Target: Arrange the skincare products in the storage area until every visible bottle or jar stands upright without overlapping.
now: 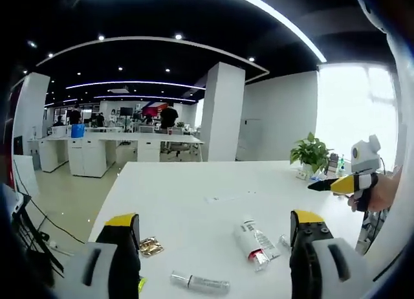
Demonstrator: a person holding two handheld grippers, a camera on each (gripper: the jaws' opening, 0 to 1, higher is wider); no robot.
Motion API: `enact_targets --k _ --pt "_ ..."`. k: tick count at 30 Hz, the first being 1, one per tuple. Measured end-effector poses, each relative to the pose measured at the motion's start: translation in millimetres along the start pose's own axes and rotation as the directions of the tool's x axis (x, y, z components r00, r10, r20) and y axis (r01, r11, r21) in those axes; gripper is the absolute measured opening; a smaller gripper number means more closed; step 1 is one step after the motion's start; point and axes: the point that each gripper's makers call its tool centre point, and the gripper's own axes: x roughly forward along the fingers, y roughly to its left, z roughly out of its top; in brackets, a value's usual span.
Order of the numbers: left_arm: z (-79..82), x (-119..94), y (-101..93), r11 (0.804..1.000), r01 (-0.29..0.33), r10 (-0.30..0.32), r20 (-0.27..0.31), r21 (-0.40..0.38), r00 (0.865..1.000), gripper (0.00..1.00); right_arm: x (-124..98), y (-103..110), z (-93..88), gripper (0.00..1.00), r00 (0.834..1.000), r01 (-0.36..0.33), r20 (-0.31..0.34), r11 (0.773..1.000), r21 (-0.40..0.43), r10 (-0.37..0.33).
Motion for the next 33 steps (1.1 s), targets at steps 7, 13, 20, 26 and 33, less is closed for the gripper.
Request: enact_targets --k 7,13,20,26,33 --pt "-9.9 12.1 -10.3 0.999 0.048 -0.048 -0.027 -0.010 0.998 1.00 -18.1 -13.2 -9.5 0.99 0.998 0.061 -0.003 0.998 0.021 -0.061" --pt "-11.6 15.0 -16.6 0.996 0.085 -0.085 -0.040 0.002 0.996 1.00 -25.9 -19.5 -5.5 0.99 0.994 0.106 0.028 0.994 0.035 -0.107" --pt "-8.1 16.7 -22.9 0.994 0.110 -0.109 -0.027 0.005 0.994 1.00 -33.1 -22.7 -12.0 0.99 0.992 0.124 0.024 0.992 0.039 -0.125" --pt "-13.8 19.0 -30.3 0.991 0.132 -0.132 -0.046 0.014 0.990 0.99 -35.7 -25.2 -16.8 0.99 0.990 0.137 0.012 0.989 0.048 -0.137" --pt "-10.4 19.5 -32.0 0.990 0.142 -0.141 -0.040 0.024 0.989 0.99 -29.4 -36.3 -26.0 0.99 0.988 0.155 -0.014 0.987 0.052 -0.154"
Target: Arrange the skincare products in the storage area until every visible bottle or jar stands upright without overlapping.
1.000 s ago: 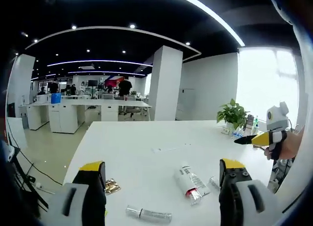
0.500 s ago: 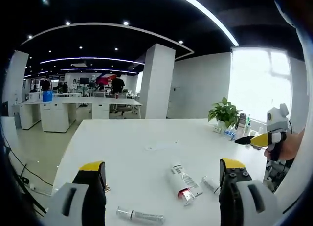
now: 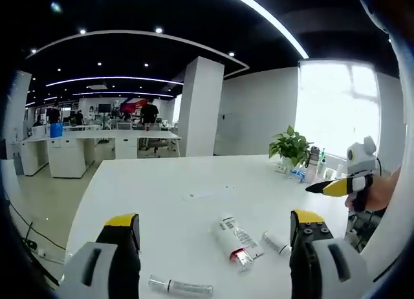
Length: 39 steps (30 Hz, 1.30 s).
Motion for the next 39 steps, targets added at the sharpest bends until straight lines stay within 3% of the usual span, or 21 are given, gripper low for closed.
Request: enact_targets --k 6,10,15,22,25,30,31,34,37,39 --pt "4.4 -4.6 4.5 1.000 -0.007 0.006 0.016 0.011 1.000 0.98 17.2 -11.3 -9.7 0.83 0.999 0.017 -0.045 0.999 -0.032 -0.019" --pt "1.0 -7.6 8.8 1.000 -0.010 0.010 0.012 0.005 1.000 0.98 40.8 -22.6 -18.6 0.75 0.994 0.029 -0.107 0.998 -0.049 -0.034" --pt "0.0 -13.1 17.1 1.000 -0.018 0.018 0.013 -0.002 1.000 0.98 67.7 -34.9 -18.0 0.68 0.990 0.050 -0.130 0.998 -0.023 -0.052" --pt "-0.1 -18.1 29.5 0.999 -0.029 0.029 0.022 -0.018 0.999 0.97 102.3 -33.3 -28.8 0.59 0.982 0.040 -0.183 0.999 0.020 -0.036" --pt "-1.0 -21.6 35.6 0.999 -0.032 0.033 0.025 -0.022 0.999 0.97 116.6 -39.8 -45.1 0.58 0.968 0.075 -0.245 0.995 0.059 -0.058" --pt "-3.2 -27.9 47.2 0.998 -0.049 0.050 0.029 -0.036 0.998 0.97 133.3 -56.4 -61.6 0.53 0.947 0.125 -0.304 0.991 0.046 -0.105" --pt "-3.3 -30.3 51.0 0.997 -0.053 0.055 0.036 -0.049 0.998 0.97 135.2 -66.4 -68.9 0.53 0.928 0.158 -0.341 0.987 -0.001 -0.149" --pt "-3.9 -33.0 57.9 0.996 -0.064 0.066 0.038 -0.059 0.997 0.97 142.3 -73.7 -79.5 0.53 0.903 0.178 -0.391 0.983 -0.038 -0.178" --pt "-3.8 -35.4 65.9 0.995 -0.081 0.084 0.037 -0.061 0.996 0.97 145.6 -80.6 -93.2 0.51 0.863 0.189 -0.457 0.977 -0.100 -0.214" --pt "-3.5 -36.0 70.4 0.993 -0.091 0.094 0.042 -0.070 0.995 0.97 150.1 -81.3 -99.2 0.48 0.851 0.189 -0.479 0.976 -0.105 -0.216"
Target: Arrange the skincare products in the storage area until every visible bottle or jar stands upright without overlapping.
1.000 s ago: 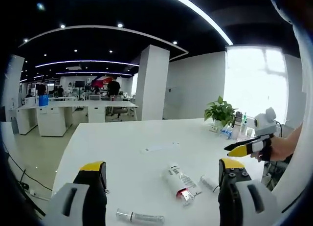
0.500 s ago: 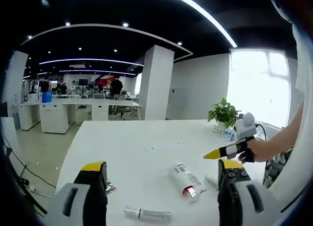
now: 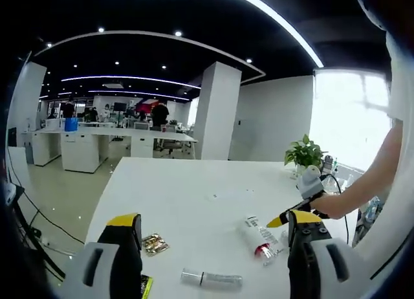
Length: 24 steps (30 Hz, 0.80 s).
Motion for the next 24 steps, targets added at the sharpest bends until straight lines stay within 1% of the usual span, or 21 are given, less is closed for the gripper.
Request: enact_targets --k 2,7,10,12,15,16,18,21,23,24 --pt "-0.2 -0.2 3.3 1.000 -0.008 0.008 -0.003 -0.004 1.000 0.97 6.9 -2.3 -3.6 0.46 0.999 0.014 -0.031 1.000 -0.015 -0.014" --pt "1.8 -2.3 9.6 1.000 -0.020 0.020 -0.007 -0.001 1.000 0.97 17.3 1.1 -7.2 0.44 0.997 0.017 -0.079 0.999 -0.046 -0.021" --pt "2.6 -6.2 19.0 0.999 -0.046 0.046 -0.011 0.003 0.999 0.97 24.4 3.4 -10.5 0.43 0.994 0.014 -0.105 0.998 -0.059 -0.020" --pt "3.1 -10.1 26.2 0.998 -0.070 0.070 -0.009 -0.006 0.997 0.97 29.5 5.1 -10.3 0.42 0.994 0.008 -0.109 0.998 -0.064 -0.015" --pt "1.3 -13.0 31.8 0.996 -0.091 0.091 -0.013 -0.014 0.996 0.97 32.8 7.8 -8.4 0.40 0.994 0.007 -0.111 0.996 -0.088 -0.017" --pt "0.7 -13.6 33.0 0.995 -0.098 0.098 -0.015 -0.019 0.995 0.97 35.8 8.7 -8.9 0.41 0.993 0.004 -0.120 0.994 -0.109 -0.017" --pt "0.0 -14.4 34.1 0.994 -0.106 0.106 -0.016 -0.024 0.994 0.97 39.2 8.9 -10.8 0.42 0.991 0.001 -0.135 0.991 -0.137 -0.020" --pt "1.3 -14.3 34.7 0.994 -0.108 0.108 -0.019 -0.019 0.994 0.97 42.6 9.5 -10.0 0.41 0.990 -0.001 -0.137 0.989 -0.146 -0.019" --pt "5.4 -13.9 35.0 0.993 -0.114 0.114 -0.015 -0.009 0.993 0.97 44.5 9.3 -10.2 0.40 0.990 -0.002 -0.143 0.989 -0.150 -0.019" --pt "6.9 -13.3 35.4 0.994 -0.113 0.113 -0.014 -0.009 0.993 0.97 44.6 9.3 -9.8 0.39 0.988 0.003 -0.149 0.986 -0.166 -0.028"
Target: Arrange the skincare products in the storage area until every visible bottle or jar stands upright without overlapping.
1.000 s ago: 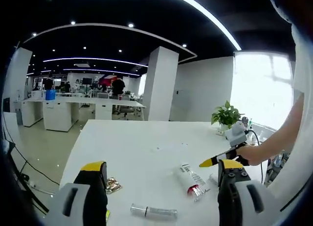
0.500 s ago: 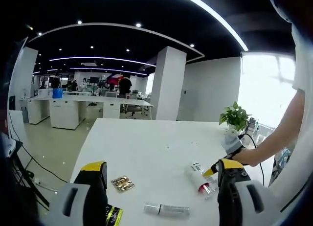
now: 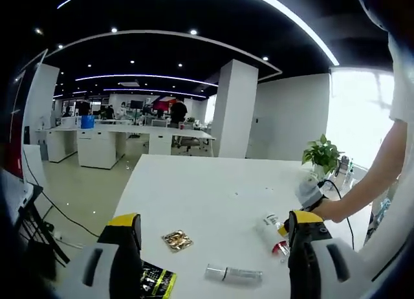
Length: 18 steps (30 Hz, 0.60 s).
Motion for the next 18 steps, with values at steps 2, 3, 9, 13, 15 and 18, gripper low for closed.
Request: enact_targets --k 2,3,9,13,15,18 --pt "1.4 0.7 -0.3 1.000 0.001 -0.001 0.000 0.007 1.000 0.97 0.1 -0.9 0.2 0.37 1.000 0.006 -0.008 1.000 -0.016 -0.006" --pt "0.5 1.3 -0.6 1.000 0.002 -0.002 -0.005 0.010 1.000 0.97 0.6 -1.8 0.5 0.36 1.000 0.001 -0.013 1.000 -0.023 -0.002" --pt "3.5 3.1 -2.6 0.999 0.010 -0.009 -0.012 0.033 1.000 0.97 2.2 -5.3 0.3 0.34 1.000 0.016 -0.022 0.996 -0.085 -0.018" --pt "8.4 1.3 -4.5 0.999 0.007 -0.007 -0.005 0.041 1.000 0.97 4.8 -7.1 1.9 0.31 0.999 0.024 -0.020 0.995 -0.094 -0.026" --pt "6.5 -0.2 -6.2 0.999 0.009 -0.008 -0.013 0.048 1.000 0.97 5.0 -8.9 2.6 0.29 1.000 0.011 -0.013 0.994 -0.108 -0.013" --pt "3.2 -2.7 -9.4 0.997 0.009 -0.007 -0.027 0.073 1.000 0.96 5.0 -10.1 2.9 0.26 1.000 -0.007 -0.011 0.992 -0.128 0.006"
